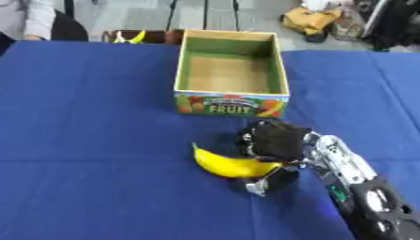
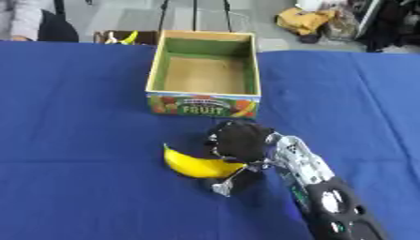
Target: Pick up objects on the table and place them in the box.
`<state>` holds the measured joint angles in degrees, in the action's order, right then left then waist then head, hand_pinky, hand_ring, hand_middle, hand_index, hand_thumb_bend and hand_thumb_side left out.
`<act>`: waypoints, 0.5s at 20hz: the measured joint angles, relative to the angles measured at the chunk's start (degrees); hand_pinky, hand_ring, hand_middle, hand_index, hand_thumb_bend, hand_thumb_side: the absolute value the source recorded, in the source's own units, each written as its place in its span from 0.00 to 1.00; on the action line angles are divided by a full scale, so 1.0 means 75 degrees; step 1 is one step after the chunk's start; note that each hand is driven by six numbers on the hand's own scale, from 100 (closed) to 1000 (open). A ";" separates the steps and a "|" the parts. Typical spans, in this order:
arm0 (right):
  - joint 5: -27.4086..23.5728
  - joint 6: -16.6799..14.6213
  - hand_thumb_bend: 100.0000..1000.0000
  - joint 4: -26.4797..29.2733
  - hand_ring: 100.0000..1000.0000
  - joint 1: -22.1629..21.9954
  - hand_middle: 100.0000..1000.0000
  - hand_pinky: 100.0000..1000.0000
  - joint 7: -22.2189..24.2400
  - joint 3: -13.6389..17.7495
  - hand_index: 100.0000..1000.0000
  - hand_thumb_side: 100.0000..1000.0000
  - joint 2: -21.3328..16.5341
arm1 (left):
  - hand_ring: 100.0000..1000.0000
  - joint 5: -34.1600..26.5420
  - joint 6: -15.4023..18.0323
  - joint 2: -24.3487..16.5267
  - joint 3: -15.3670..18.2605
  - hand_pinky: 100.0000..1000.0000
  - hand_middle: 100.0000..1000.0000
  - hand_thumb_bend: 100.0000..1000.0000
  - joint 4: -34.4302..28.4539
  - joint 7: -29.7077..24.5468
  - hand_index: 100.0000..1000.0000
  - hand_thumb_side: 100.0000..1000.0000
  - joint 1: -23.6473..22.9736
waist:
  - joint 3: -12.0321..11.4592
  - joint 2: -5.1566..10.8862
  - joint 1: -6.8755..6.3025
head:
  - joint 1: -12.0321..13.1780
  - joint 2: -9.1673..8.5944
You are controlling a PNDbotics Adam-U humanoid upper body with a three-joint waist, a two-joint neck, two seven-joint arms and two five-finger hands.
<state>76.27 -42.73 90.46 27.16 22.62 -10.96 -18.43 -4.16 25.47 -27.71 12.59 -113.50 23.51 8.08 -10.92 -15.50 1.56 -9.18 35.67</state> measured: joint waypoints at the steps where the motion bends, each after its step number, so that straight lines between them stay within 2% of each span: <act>1: -0.0011 0.0001 0.00 0.0000 0.71 0.0000 0.46 0.64 -0.0004 0.0000 0.58 0.79 0.0000 | 0.69 0.0000 0.0000 0.0000 0.0000 0.47 0.55 0.00 0.0000 0.0000 0.67 1.00 0.0000 | 0.0000 -0.0001 0.0000 | -0.0004 0.0000; 10: -0.0092 0.0041 0.00 0.0002 0.69 0.0000 0.44 0.63 -0.0098 0.0003 0.55 0.79 -0.0010 | 0.69 0.0000 0.0001 0.0000 0.0000 0.47 0.55 0.00 0.0000 0.0001 0.67 1.00 0.0000 | 0.0001 -0.0003 -0.0004 | -0.0011 -0.0006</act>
<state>75.58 -42.42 90.47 27.16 21.89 -10.93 -18.51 -4.16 25.48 -27.71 12.59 -113.50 23.52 8.08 -10.92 -15.52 1.53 -9.27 35.62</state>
